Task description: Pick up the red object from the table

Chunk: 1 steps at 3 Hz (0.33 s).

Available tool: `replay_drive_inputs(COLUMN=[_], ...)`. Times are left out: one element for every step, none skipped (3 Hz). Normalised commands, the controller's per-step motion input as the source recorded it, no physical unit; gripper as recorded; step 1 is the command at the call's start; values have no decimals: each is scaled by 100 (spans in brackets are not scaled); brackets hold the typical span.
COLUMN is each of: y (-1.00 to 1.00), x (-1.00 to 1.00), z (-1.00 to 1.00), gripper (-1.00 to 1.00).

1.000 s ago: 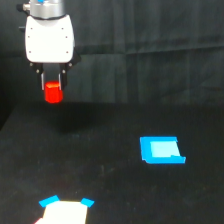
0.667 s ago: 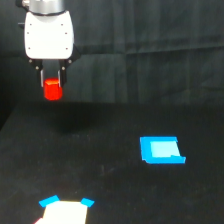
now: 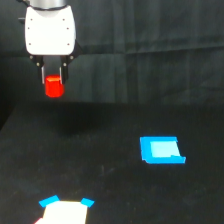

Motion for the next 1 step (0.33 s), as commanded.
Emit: replay_drive_inputs(y=[-28], x=[11], z=[23], gripper=[-100])
